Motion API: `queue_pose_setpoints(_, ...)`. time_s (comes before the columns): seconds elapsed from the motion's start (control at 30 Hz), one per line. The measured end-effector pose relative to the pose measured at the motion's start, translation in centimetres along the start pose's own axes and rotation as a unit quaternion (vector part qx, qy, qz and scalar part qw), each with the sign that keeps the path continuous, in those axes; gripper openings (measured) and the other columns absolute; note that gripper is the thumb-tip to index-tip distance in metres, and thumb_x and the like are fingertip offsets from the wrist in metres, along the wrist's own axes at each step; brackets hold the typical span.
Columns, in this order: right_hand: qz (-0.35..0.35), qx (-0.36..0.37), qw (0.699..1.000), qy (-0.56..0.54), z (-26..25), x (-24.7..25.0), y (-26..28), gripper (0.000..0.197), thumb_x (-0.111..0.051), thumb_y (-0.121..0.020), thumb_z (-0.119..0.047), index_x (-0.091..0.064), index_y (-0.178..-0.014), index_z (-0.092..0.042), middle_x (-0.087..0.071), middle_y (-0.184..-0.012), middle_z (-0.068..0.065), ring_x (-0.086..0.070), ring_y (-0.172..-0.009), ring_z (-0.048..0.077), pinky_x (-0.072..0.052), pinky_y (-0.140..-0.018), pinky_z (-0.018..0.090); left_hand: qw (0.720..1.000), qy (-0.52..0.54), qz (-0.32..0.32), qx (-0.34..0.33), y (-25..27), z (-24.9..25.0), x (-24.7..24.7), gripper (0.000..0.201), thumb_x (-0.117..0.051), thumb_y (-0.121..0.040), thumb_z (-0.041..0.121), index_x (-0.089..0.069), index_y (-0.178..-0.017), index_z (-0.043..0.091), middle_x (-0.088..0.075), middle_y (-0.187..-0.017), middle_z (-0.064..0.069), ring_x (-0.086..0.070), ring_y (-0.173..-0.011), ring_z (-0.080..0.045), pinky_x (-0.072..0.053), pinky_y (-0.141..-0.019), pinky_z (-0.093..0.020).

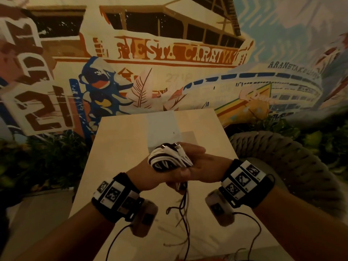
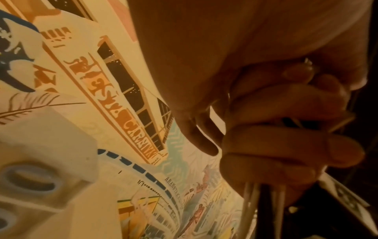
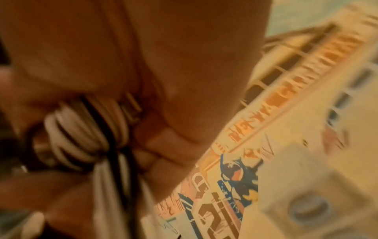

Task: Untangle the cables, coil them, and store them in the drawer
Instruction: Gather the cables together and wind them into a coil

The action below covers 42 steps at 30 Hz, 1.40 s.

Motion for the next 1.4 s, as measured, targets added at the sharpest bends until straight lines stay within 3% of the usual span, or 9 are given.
queue_pose_setpoints(0.17, 0.013, 0.015, 0.998, -0.066, -0.1, 0.3, 0.2, 0.038, -0.064, -0.092, 0.002, -0.054, -0.106, -0.033, -0.067, -0.097, -0.015, -0.063, -0.089, -0.018, -0.047, -0.081, 0.004, 0.990, -0.044, 0.112, 0.074, 1.0, -2.7, 2.1, 0.027, -0.079, -0.083, 0.019, -0.067, -0.106, 0.011, -0.075, -0.089, 0.020, -0.067, -0.084, 0.008, -0.055, -0.085, -0.018)
queue_pose_setpoints(0.27, -0.050, 0.030, 0.994, -0.088, -0.3, -0.3, 0.3, 0.040, -0.069, -0.090, -0.003, -0.066, -0.111, -0.037, -0.075, -0.097, -0.011, -0.071, -0.094, 0.009, -0.058, -0.085, 0.027, 0.985, -0.129, 0.090, 0.070, 1.1, -2.1, 1.9, 0.039, -0.077, -0.083, 0.008, -0.068, -0.106, 0.040, -0.069, -0.083, 0.035, -0.060, -0.085, 0.024, -0.045, -0.079, -0.001)
queue_pose_setpoints(0.43, -0.047, -0.007, 0.999, -0.024, 1.7, -0.9, -0.2, 0.018, -0.061, -0.097, -0.001, -0.064, -0.103, -0.019, -0.071, -0.088, 0.000, -0.068, -0.082, 0.012, -0.060, -0.089, 0.045, 0.985, -0.055, 0.162, 0.009, 0.5, -1.5, 4.0, 0.014, -0.073, -0.086, 0.021, -0.068, -0.097, 0.014, -0.069, -0.095, -0.017, -0.067, -0.098, -0.042, -0.054, -0.093, -0.053)
queue_pose_setpoints(0.5, -0.044, -0.015, 0.999, -0.014, 2.1, -1.0, -0.6, 0.013, -0.053, -0.104, -0.015, -0.065, -0.098, -0.013, -0.065, -0.086, 0.016, -0.065, -0.078, 0.022, -0.059, -0.086, 0.049, 0.986, -0.053, 0.155, -0.003, 0.0, -0.7, 4.2, 0.010, -0.069, -0.090, 0.019, -0.065, -0.085, 0.011, -0.068, -0.082, -0.011, -0.068, -0.081, -0.033, -0.056, -0.079, -0.043)
queue_pose_setpoints(0.7, -0.047, -0.054, 0.994, 0.086, 2.8, 0.2, -1.0, 0.030, -0.047, -0.106, -0.036, -0.059, -0.087, -0.017, -0.066, -0.071, -0.004, -0.063, -0.063, 0.012, -0.052, -0.071, 0.026, 0.975, -0.162, 0.150, 0.014, 1.3, -0.6, 6.4, 0.016, -0.071, -0.088, 0.030, -0.068, -0.093, 0.015, -0.069, -0.090, -0.014, -0.067, -0.091, -0.039, -0.054, -0.086, -0.056)
queue_pose_setpoints(0.83, -0.020, -0.118, 0.991, 0.054, 4.5, 1.1, -1.2, 0.037, -0.045, -0.106, -0.040, -0.062, -0.087, -0.014, -0.058, -0.060, -0.008, -0.053, -0.052, 0.010, -0.047, -0.061, 0.023, 0.947, -0.291, 0.128, 0.047, 2.3, 0.3, 6.0, 0.020, -0.073, -0.088, 0.038, -0.073, -0.097, 0.021, -0.072, -0.084, 0.015, -0.070, -0.077, -0.005, -0.055, -0.073, -0.023)
queue_pose_setpoints(1.0, 0.001, -0.199, 0.978, -0.067, 5.7, 0.8, -1.9, 0.059, -0.034, -0.105, -0.055, -0.066, -0.085, -0.011, -0.053, -0.064, 0.000, -0.042, -0.051, 0.015, -0.039, -0.054, 0.027, 0.867, -0.496, 0.020, 0.044, 1.5, -0.2, 4.6, 0.016, -0.075, -0.086, 0.032, -0.070, -0.100, 0.039, -0.068, -0.081, 0.022, -0.061, -0.072, 0.003, -0.033, -0.062, -0.002)
queue_pose_setpoints(1.17, 0.026, -0.218, 0.965, -0.143, 5.8, 0.8, -2.4, 0.092, -0.015, -0.094, -0.078, -0.067, -0.073, -0.005, -0.061, -0.064, 0.010, -0.047, -0.049, 0.021, -0.041, -0.051, 0.027, 0.788, -0.615, -0.031, 0.018, 1.4, -0.7, 3.8, 0.021, -0.075, -0.083, 0.040, -0.072, -0.097, 0.024, -0.072, -0.092, 0.003, -0.069, -0.079, -0.019, -0.043, -0.065, -0.019)
queue_pose_setpoints(1.4, -0.009, -0.208, 0.970, -0.124, 4.8, 1.5, -2.7, 0.124, -0.017, -0.078, -0.095, -0.065, -0.101, 0.017, -0.066, -0.078, 0.021, -0.050, -0.056, 0.024, -0.039, -0.057, 0.031, 0.762, -0.644, -0.027, 0.061, 1.1, -0.9, 3.4, 0.039, -0.066, -0.091, 0.031, -0.062, -0.130, 0.025, -0.063, -0.132, 0.000, -0.065, -0.112, -0.022, -0.055, -0.083, -0.034)
Point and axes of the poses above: each hand's wrist, its own y-axis away from the middle knuckle, its own x-axis out of the back of the hand, z = x × y, the point moved 5 cm from there along -y, towards the middle knuckle
